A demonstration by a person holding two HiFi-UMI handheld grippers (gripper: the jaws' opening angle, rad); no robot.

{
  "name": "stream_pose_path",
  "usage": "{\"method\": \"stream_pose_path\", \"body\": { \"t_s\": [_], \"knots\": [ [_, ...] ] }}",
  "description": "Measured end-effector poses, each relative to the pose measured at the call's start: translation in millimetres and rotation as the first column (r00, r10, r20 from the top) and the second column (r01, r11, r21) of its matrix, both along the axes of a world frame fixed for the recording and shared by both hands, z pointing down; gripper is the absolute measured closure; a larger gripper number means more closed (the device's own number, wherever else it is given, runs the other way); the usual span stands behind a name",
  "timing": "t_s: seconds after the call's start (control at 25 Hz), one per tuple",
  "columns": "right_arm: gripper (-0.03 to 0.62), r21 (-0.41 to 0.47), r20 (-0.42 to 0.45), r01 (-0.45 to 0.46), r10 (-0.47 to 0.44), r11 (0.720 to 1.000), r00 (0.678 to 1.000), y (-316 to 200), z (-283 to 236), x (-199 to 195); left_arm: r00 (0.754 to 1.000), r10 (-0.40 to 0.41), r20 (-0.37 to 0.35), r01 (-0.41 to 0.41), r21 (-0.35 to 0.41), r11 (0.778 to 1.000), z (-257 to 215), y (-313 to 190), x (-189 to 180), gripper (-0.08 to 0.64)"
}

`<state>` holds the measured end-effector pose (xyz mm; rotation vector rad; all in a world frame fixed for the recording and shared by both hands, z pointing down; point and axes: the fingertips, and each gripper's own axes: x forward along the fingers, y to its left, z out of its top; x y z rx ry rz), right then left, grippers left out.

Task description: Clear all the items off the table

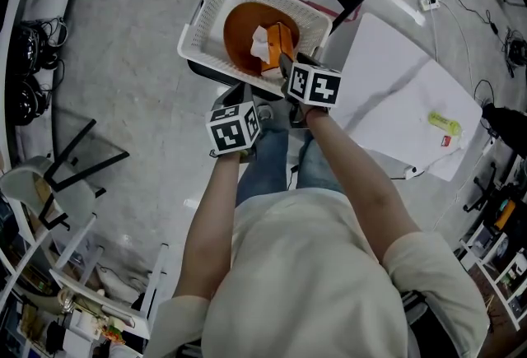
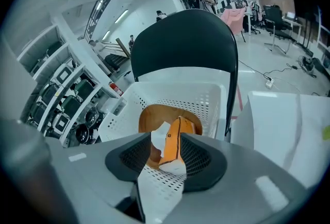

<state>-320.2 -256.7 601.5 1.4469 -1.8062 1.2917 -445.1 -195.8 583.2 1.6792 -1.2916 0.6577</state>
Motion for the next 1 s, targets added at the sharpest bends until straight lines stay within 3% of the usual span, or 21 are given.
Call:
{"method": "stream_pose_path", "body": {
  "t_s": [0.36,0.64,1.0],
  "knots": [
    [0.472,0.014,-0.015,0.010,-0.010,1.000,1.000,14.2,-9.6,4.2,1.000,0.006,-0.009,-0.005,0.019,1.000,-8.7,4.0,5.4,0.552],
    [0.589,0.020,-0.049,-0.010,0.011,1.000,0.999,27.1,-20.0,12.9,1.000,0.019,-0.013,-0.019,0.036,0.999,-18.1,9.9,10.2,0.552],
    [0.594,0.049,-0.069,0.001,0.002,0.999,0.998,44.9,-38.9,15.7,0.999,0.030,-0.019,-0.029,0.066,0.997,-34.8,17.3,13.6,0.552]
  ]
}}
